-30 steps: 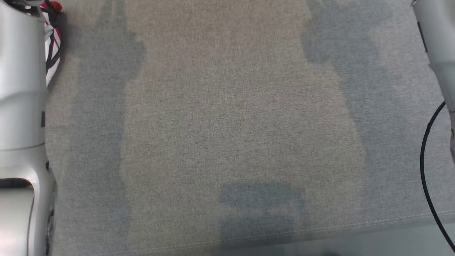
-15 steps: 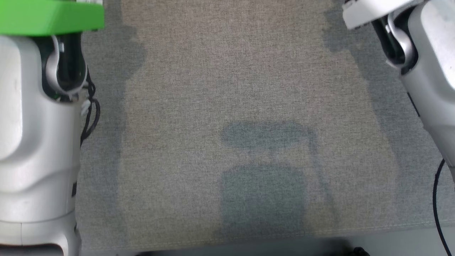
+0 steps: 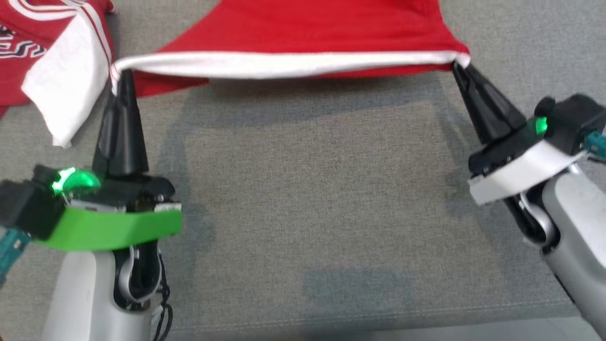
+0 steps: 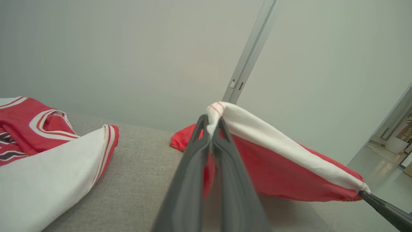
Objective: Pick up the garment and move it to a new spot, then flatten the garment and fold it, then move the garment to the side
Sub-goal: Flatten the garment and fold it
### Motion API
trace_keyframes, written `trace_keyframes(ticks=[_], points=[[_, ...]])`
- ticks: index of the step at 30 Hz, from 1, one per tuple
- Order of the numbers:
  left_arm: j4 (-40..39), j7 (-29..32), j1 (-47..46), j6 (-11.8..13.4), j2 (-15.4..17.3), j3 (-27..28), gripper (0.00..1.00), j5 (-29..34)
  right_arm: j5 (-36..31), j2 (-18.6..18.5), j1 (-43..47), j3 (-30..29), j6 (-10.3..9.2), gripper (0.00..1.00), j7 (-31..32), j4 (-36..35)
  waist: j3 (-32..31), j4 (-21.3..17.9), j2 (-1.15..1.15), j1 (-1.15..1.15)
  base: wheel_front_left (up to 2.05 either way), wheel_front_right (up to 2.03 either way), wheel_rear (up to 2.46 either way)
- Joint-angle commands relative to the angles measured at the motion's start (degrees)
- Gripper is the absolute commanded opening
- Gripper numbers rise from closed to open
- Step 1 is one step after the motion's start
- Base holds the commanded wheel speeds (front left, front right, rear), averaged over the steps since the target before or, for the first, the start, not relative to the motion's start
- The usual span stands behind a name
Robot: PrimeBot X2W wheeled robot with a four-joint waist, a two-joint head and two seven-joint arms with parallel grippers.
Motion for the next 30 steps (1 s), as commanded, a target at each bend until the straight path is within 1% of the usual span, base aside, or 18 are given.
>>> trace_keyframes(ticks=[1, 6, 12, 18, 23, 27, 30], points=[[-0.6, 0.0, 3.5, -0.2, -0.4, 0.4, 0.00, 0.8, -0.6, -0.1, 3.4, -0.4, -0.08, 0.00, -0.2, -1.1, -5.5, 1.3, 0.57, 0.00, 0.00, 0.00, 0.00], [-1.6, 0.0, 11.8, -0.2, -2.5, 1.6, 0.00, 1.8, -2.5, 2.2, 13.1, -2.9, -0.08, 0.00, -0.2, -3.9, -9.4, 2.0, 0.57, 0.00, 0.00, 0.00, 0.00], [-2.4, 0.0, 18.9, -0.2, -3.9, 0.9, 0.00, 2.9, -4.3, 5.7, 24.0, -5.5, -0.08, 0.00, -0.2, -7.5, -13.7, 1.9, 0.57, 0.00, 0.00, 0.00, 0.00], [-3.8, 0.0, 23.3, -0.2, -4.3, 1.4, 0.00, 2.9, -4.3, 6.3, 31.3, -6.1, -0.08, 0.00, -0.2, -10.0, -16.4, 0.9, 0.57, 0.00, 0.00, 0.00, 0.00], [-6.4, 0.0, 28.0, -0.2, -4.1, 1.6, 0.00, 3.2, -2.8, 5.7, 36.9, -5.2, -0.08, 0.00, -0.2, -11.6, -18.0, -0.2, 0.57, 0.00, 0.00, 0.00, 0.00], [-7.5, 0.0, 31.2, -0.2, -3.8, 1.8, 0.00, 3.1, -1.5, 5.3, 39.6, -4.3, -0.08, 0.00, -0.2, -13.1, -18.6, -0.9, 0.57, 0.00, 0.00, 0.00, 0.00], [-7.6, 0.0, 31.8, -0.2, -3.4, 1.7, 0.00, 3.0, -1.2, 5.6, 40.2, -4.7, -0.08, 0.00, -0.2, -13.3, -18.9, -1.5, 0.57, 0.00, 0.00, 0.00, 0.00]])
